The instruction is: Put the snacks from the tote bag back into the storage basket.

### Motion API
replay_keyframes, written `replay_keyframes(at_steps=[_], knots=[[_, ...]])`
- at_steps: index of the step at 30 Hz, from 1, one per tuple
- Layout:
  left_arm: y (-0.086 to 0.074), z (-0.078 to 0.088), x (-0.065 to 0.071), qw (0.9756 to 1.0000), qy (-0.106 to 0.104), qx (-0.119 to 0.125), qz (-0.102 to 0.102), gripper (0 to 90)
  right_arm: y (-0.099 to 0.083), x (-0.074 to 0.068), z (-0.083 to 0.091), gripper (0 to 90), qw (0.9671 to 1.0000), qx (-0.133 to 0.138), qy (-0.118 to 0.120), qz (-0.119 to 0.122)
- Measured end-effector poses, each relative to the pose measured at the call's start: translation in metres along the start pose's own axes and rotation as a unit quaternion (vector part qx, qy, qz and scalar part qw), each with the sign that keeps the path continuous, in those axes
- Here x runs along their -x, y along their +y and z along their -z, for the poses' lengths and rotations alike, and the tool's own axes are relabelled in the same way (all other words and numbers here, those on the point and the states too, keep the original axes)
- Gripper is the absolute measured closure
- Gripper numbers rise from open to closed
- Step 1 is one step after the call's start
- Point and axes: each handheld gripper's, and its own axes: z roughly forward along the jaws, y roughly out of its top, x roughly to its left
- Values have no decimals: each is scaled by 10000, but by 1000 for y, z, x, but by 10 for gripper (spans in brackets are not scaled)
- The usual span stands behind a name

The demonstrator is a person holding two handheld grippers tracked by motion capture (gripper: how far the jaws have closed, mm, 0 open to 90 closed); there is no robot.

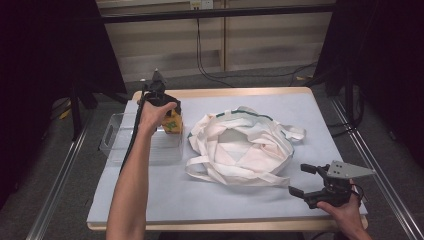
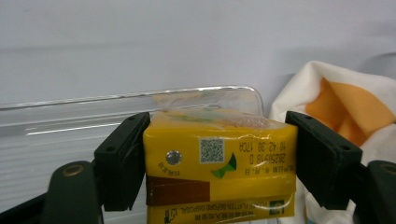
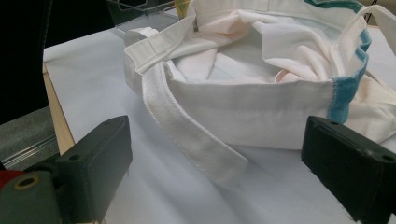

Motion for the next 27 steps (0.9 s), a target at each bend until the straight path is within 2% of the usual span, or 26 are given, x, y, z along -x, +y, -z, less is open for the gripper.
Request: replay_keyframes(at_steps=[1,2,6,9,11,15,20,23,27], knots=[[-1,0,0,9999,-98,1,-45,248,0,0,0,86,10000,0,0,0],[-2,-2,1,9999,-101,10,-136,198,0,0,0,87,10000,4,-11,6],[-2,-2,2,9998,-74,55,-201,160,0,0,0,87,10000,-8,-12,5],[-2,-1,2,9997,40,82,-208,139,0,-1,0,86,10000,-9,-12,4],[-3,0,1,9998,26,114,-163,128,0,-1,0,86,10000,-7,-5,13],[-4,5,0,9997,0,145,-210,118,0,0,0,86,10000,-1,-14,4],[-6,7,0,9987,60,203,-463,95,0,-1,0,86,10000,-10,-6,17],[-9,8,-3,9979,-47,308,-561,85,0,-1,0,87,10000,-5,-9,20],[-12,7,-9,9973,-45,388,-628,57,0,-1,0,86,10000,-19,-2,9]])
